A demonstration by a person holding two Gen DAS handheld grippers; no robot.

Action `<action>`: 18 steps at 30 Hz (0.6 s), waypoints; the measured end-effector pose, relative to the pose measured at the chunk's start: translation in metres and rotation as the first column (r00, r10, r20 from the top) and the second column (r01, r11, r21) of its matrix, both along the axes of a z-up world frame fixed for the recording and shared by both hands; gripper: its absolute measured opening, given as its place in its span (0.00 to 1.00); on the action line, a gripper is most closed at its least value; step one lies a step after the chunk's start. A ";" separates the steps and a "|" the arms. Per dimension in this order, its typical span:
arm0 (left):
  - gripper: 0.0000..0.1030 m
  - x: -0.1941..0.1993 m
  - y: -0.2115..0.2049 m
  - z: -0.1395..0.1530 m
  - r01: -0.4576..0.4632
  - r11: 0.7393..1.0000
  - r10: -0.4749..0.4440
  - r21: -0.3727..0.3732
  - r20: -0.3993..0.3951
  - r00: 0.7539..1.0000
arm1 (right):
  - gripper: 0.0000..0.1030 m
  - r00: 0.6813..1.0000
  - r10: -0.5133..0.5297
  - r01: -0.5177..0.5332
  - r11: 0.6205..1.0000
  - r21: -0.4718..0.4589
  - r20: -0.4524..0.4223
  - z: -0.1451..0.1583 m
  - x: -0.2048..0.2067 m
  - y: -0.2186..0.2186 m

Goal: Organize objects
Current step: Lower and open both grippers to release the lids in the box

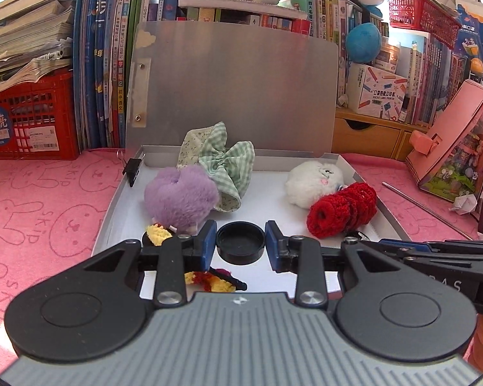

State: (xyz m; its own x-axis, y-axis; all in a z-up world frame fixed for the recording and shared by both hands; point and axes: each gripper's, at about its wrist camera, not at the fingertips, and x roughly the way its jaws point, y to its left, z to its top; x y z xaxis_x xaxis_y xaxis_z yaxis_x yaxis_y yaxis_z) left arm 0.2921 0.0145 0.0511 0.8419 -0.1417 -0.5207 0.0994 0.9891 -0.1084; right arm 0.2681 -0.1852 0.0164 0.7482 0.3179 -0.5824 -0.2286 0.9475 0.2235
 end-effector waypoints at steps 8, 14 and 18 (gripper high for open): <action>0.37 0.010 -0.001 -0.014 -0.008 1.000 0.009 0.024 -0.024 1.000 | 0.31 1.000 0.012 -0.012 1.000 -0.026 -0.002 -0.007 0.007 0.008; 0.37 0.017 -0.001 -0.020 -0.012 0.999 0.014 0.035 -0.044 0.999 | 0.31 1.000 0.021 -0.021 0.999 -0.050 -0.002 -0.010 0.009 0.014; 0.39 0.016 -0.004 -0.020 0.001 0.998 0.001 0.055 -0.045 0.999 | 0.36 1.000 0.019 -0.018 0.998 -0.057 0.005 -0.010 0.009 0.016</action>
